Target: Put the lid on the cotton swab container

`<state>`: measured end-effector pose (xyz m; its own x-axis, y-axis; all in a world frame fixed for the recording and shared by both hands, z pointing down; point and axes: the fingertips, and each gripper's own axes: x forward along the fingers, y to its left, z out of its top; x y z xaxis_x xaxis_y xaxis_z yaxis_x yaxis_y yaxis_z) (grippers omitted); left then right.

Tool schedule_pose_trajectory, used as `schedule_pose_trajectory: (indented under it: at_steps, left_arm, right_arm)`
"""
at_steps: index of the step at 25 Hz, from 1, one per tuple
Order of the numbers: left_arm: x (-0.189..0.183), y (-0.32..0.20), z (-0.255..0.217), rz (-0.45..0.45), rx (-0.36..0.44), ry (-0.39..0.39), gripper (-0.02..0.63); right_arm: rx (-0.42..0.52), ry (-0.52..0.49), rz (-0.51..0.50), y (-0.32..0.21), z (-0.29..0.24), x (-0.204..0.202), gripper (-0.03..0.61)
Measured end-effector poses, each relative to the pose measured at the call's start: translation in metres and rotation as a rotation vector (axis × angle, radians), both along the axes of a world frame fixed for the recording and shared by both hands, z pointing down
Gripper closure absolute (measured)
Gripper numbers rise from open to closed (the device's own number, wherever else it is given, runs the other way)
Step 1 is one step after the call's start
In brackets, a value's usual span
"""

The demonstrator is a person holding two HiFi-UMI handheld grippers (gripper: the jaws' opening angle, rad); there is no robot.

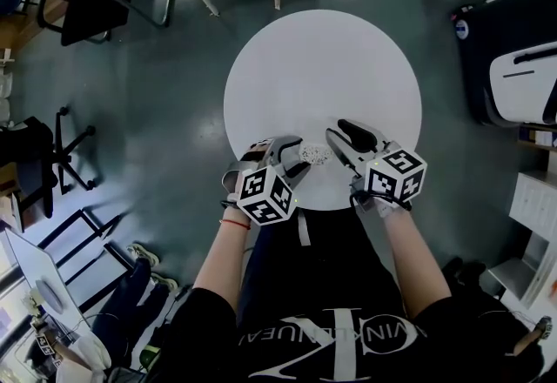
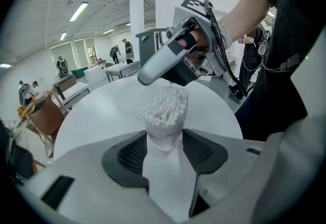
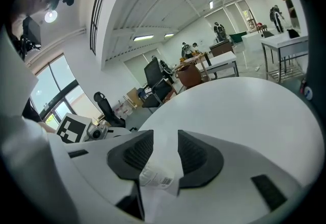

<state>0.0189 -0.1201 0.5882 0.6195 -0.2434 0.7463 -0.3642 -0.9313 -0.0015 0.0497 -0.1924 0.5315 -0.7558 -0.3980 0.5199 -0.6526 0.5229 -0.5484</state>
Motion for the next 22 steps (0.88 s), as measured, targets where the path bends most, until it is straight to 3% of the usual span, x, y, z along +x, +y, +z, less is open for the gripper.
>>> schedule_pose_trajectory:
  at_steps: [9, 22]
  left_arm:
    - [0.000, 0.000, -0.001, -0.011, 0.004, -0.011, 0.392]
    - [-0.002, -0.002, 0.001, -0.040, -0.008, -0.033, 0.393]
  right_arm:
    - [0.000, -0.054, -0.044, -0.003, -0.004, -0.011, 0.446]
    - [0.091, -0.135, -0.054, 0.003, -0.029, -0.011, 0.446]
